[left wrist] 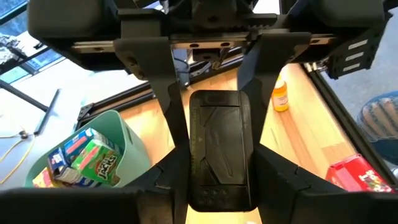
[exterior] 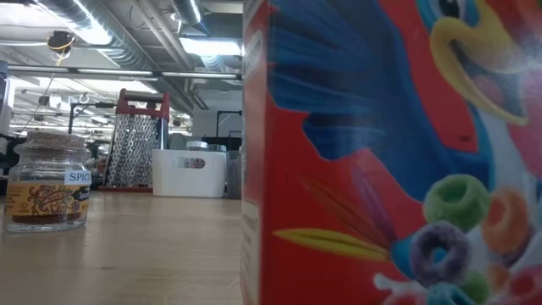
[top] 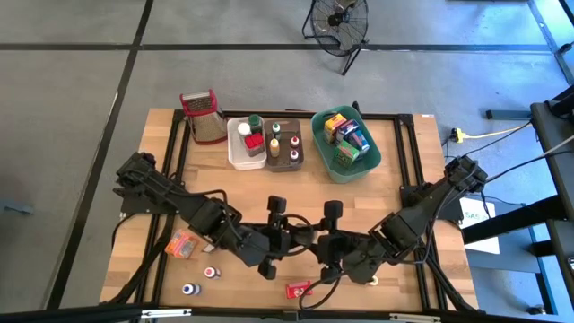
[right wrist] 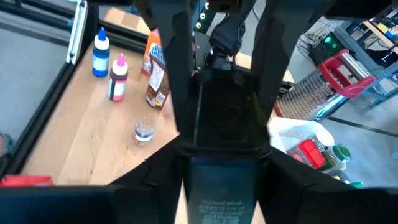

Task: Pick & Place Kitchen Items
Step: Put the black spice can into the left white bin

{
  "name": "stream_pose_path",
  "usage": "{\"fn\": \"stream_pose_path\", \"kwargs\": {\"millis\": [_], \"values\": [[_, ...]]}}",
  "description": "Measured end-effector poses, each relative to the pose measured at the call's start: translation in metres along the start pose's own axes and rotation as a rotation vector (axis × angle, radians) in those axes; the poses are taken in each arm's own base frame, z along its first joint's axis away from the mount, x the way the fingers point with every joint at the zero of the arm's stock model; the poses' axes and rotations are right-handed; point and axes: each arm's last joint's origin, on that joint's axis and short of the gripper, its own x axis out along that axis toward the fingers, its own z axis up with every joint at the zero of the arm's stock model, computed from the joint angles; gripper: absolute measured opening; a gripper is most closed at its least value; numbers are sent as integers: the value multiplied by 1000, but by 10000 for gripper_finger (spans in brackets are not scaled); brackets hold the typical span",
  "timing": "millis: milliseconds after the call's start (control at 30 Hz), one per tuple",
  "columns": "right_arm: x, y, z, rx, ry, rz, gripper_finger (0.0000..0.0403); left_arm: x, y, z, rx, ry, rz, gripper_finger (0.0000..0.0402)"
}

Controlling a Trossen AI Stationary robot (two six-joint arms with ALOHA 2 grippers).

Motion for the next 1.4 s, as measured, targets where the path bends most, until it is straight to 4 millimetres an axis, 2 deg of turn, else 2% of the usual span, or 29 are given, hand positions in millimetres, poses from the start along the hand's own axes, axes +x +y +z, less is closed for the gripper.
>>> {"fn": "stream_pose_path", "kwargs": {"millis": [267, 400, 567, 700, 900, 1000, 1100, 1233, 1400], "values": [[-5, 5, -3, -19, 18, 24, 271, -4, -4, -2, 7, 21, -13, 129], [-7, 8, -6, -12, 34, 51, 315, -18, 0, -3, -23, 49, -80, 129], [-12, 12, -11, -23, 69, 68, 332, -42, 13, -8, -73, 94, -63, 129], [-15, 15, -14, -18, 88, 75, 332, -58, 34, -17, -91, 170, -3, 129], [-20, 19, -18, 2, 109, 79, 332, -63, 96, -43, -242, 376, 211, 129], [-22, 20, -19, 2, 118, 80, 332, -57, 126, -56, -338, 431, 304, 129], [-24, 22, -20, 7, 123, 83, 332, -48, 151, -78, -404, 514, 332, 129], [-27, 24, -22, -8, 128, 90, 332, -40, 171, -118, -486, 629, 346, 129], [-31, 27, -23, -19, 127, 99, 332, -38, 181, -159, -597, 568, 400, 129]]}}
